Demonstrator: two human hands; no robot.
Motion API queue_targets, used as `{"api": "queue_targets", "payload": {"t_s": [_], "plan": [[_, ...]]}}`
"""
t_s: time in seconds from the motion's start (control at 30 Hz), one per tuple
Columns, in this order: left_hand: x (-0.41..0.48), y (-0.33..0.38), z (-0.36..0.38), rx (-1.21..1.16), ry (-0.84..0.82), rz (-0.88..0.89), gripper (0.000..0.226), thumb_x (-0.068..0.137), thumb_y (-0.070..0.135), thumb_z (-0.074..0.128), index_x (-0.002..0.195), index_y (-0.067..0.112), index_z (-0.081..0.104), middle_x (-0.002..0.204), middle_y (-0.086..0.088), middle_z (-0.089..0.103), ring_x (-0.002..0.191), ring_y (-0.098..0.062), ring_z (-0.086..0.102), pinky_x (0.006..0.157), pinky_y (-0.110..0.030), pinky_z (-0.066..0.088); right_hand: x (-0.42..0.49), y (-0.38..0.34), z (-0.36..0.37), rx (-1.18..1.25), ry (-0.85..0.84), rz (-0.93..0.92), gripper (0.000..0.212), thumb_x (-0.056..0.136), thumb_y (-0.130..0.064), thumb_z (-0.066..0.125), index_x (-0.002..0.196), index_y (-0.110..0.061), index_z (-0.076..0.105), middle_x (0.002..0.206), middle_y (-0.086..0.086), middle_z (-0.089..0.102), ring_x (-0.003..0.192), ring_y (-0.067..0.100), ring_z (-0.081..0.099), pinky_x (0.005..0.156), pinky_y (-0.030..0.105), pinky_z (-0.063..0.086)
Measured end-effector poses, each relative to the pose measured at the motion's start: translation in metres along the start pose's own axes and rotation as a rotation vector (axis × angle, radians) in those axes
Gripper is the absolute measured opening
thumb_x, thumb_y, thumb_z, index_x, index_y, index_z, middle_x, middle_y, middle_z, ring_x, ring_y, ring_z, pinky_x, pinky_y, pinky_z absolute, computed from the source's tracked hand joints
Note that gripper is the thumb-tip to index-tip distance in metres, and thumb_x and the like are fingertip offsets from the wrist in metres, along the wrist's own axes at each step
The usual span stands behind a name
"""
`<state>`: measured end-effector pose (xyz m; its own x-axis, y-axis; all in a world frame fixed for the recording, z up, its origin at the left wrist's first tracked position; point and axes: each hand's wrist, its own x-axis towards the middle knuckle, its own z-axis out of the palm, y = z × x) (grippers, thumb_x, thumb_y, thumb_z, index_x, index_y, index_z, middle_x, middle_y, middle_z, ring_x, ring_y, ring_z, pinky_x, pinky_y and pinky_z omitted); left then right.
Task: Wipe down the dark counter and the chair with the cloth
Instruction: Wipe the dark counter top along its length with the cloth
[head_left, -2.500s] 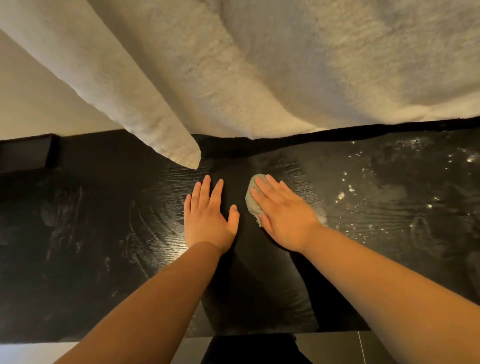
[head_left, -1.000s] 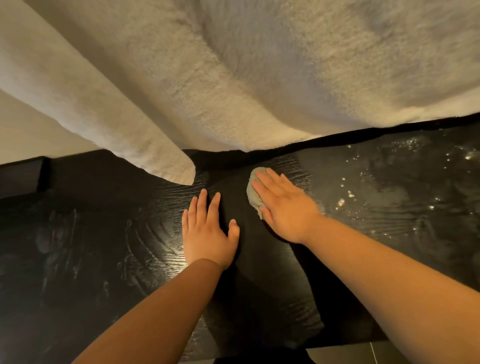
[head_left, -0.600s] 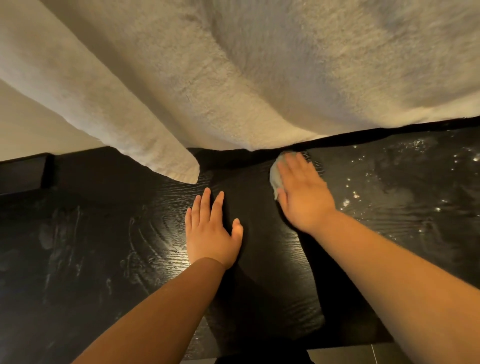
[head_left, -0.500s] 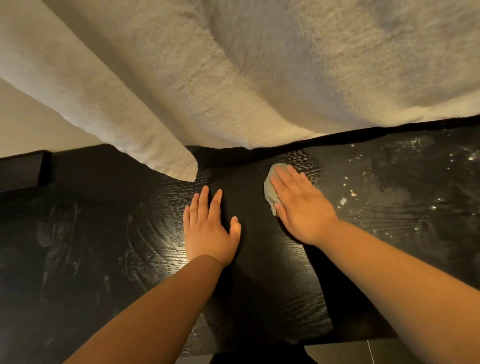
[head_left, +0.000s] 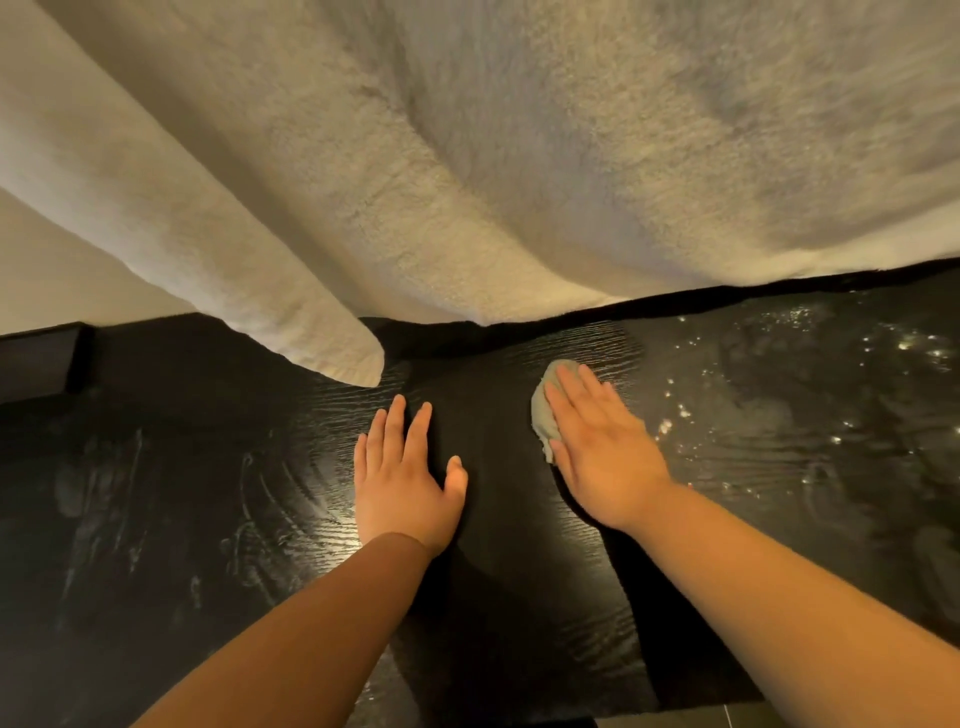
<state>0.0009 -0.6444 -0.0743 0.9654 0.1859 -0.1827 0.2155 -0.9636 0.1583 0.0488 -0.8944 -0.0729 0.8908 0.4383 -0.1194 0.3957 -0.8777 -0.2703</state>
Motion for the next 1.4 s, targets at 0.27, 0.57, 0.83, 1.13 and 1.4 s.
{"api": "queue_targets", "payload": {"t_s": [0.27,0.57,0.83,1.13,1.4], "plan": [[-0.001,0.002,0.0,-0.011,0.012,0.001,0.076,0.096,0.061,0.034,0.166,0.034,0.017,0.177,0.003,0.003,0.163,-0.021,-0.002,0.132,-0.045,0.001,0.064,0.065,-0.022,0.002,0.029,0.335,0.062,0.102,-0.032,0.041,0.156,-0.005,0.028,0.158,0.018,0.031,0.152,0.039,0.016,0.125,0.052,0.018],[-0.002,0.001,0.001,0.002,0.053,0.018,0.075,0.098,0.058,0.042,0.165,0.029,0.025,0.176,-0.003,0.014,0.162,-0.025,0.009,0.132,-0.048,0.009,-0.018,0.0,0.001,-0.002,-0.118,-0.044,0.065,0.106,-0.039,0.025,0.163,-0.01,0.015,0.172,0.01,0.007,0.158,0.029,0.001,0.129,0.045,0.007],[-0.003,0.0,0.001,-0.026,0.067,0.029,0.074,0.099,0.057,0.043,0.165,0.028,0.026,0.175,-0.003,0.014,0.162,-0.026,0.009,0.132,-0.048,0.009,0.035,0.065,-0.03,-0.003,-0.034,0.425,0.067,0.104,-0.033,0.033,0.161,-0.005,0.011,0.168,0.018,0.01,0.156,0.04,0.004,0.126,0.054,0.013],[-0.006,0.02,-0.006,0.081,0.043,0.339,0.059,0.101,0.041,0.05,0.158,0.025,0.046,0.172,-0.01,0.023,0.159,-0.033,0.018,0.131,-0.054,0.01,-0.06,0.007,-0.009,-0.012,-0.161,0.1,0.068,0.103,-0.042,0.022,0.163,-0.011,0.017,0.172,0.009,0.007,0.158,0.031,0.002,0.128,0.049,0.013],[0.054,0.114,0.001,-0.011,-0.046,0.367,0.07,0.102,0.052,0.043,0.166,0.029,0.026,0.175,-0.004,0.015,0.162,-0.026,0.007,0.132,-0.05,0.005,0.017,0.097,-0.036,0.002,-0.029,0.478,0.067,0.105,-0.035,0.031,0.162,-0.006,0.01,0.17,0.015,0.006,0.157,0.036,-0.003,0.127,0.049,0.007]]}}
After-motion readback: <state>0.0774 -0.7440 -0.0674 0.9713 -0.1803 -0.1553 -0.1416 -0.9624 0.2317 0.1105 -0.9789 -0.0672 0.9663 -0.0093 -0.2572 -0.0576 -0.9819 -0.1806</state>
